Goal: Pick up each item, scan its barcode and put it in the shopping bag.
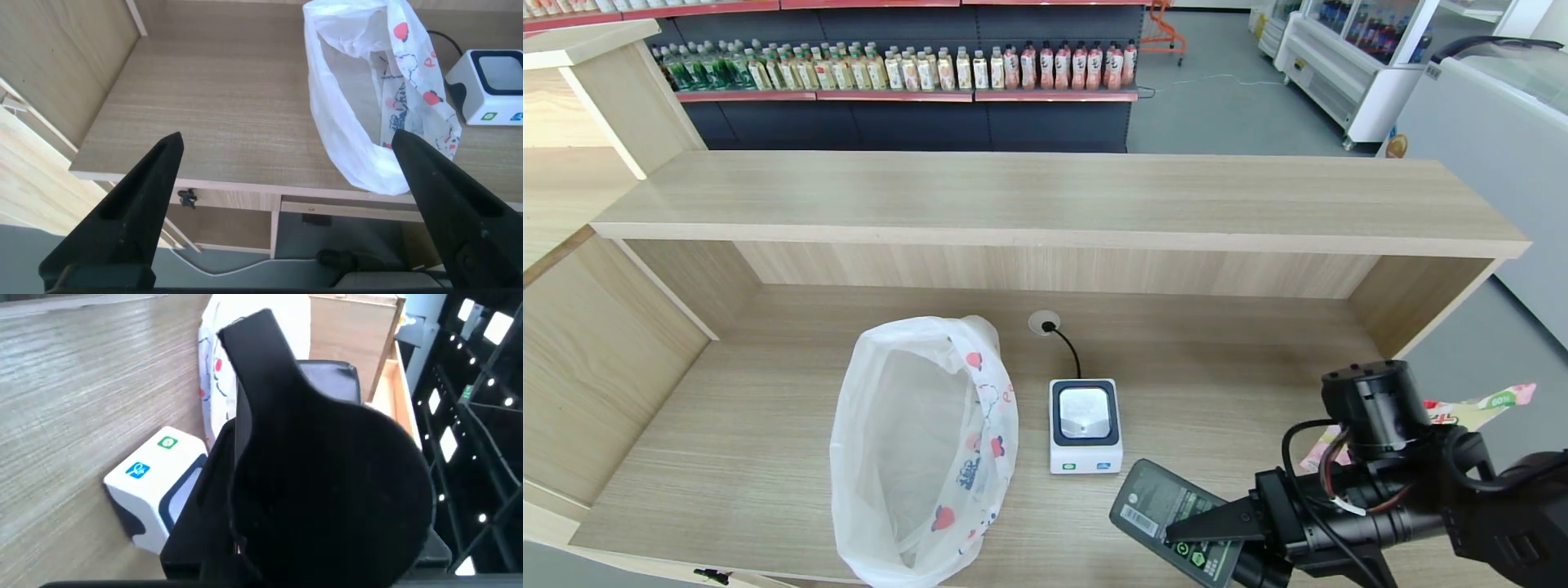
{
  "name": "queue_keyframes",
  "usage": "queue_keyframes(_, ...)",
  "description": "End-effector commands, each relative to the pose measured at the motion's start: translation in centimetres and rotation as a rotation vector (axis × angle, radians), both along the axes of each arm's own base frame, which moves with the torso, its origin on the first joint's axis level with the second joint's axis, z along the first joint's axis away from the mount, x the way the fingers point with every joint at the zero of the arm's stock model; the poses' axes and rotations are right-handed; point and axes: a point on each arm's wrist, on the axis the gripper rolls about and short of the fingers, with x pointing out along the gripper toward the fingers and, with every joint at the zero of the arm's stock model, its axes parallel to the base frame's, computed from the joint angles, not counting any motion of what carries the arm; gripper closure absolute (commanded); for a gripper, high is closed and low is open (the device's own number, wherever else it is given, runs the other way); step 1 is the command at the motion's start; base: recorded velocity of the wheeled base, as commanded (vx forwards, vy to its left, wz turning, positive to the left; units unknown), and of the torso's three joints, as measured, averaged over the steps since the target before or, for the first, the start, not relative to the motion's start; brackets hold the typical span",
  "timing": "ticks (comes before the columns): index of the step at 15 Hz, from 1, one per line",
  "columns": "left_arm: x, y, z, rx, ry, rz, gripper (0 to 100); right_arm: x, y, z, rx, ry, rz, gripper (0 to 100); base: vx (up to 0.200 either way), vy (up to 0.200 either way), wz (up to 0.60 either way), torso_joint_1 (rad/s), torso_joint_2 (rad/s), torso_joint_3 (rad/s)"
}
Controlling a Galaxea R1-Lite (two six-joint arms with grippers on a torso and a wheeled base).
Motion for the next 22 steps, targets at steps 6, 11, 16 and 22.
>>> queue_keyframes(6,0.0,0.0,0.0,0.000,-0.001,0.000,0,2.2,3.4,-1.0,0.029,-0.041,0.104,100,0.000,0.000,0.00,0.000,0.00,0.000)
queue_keyframes(11,0.0,0.0,0.0,0.000,-0.001,0.000,0,2.5,4.3,-0.6,0.063,-0.112,0.126,100,0.000,0.000,0.00,0.000,0.00,0.000)
queue_keyframes(16,0.0,0.0,0.0,0.001,-0.001,0.000,0,3.4,5.3,0.0,0.108,-0.144,0.179,100,0.000,0.000,0.00,0.000,0.00,0.000)
queue_keyframes(22,0.0,0.0,0.0,0.000,0.001,0.000,0,3.4,5.4,-0.1,0.107,-0.167,0.192,100,0.000,0.000,0.00,0.000,0.00,0.000)
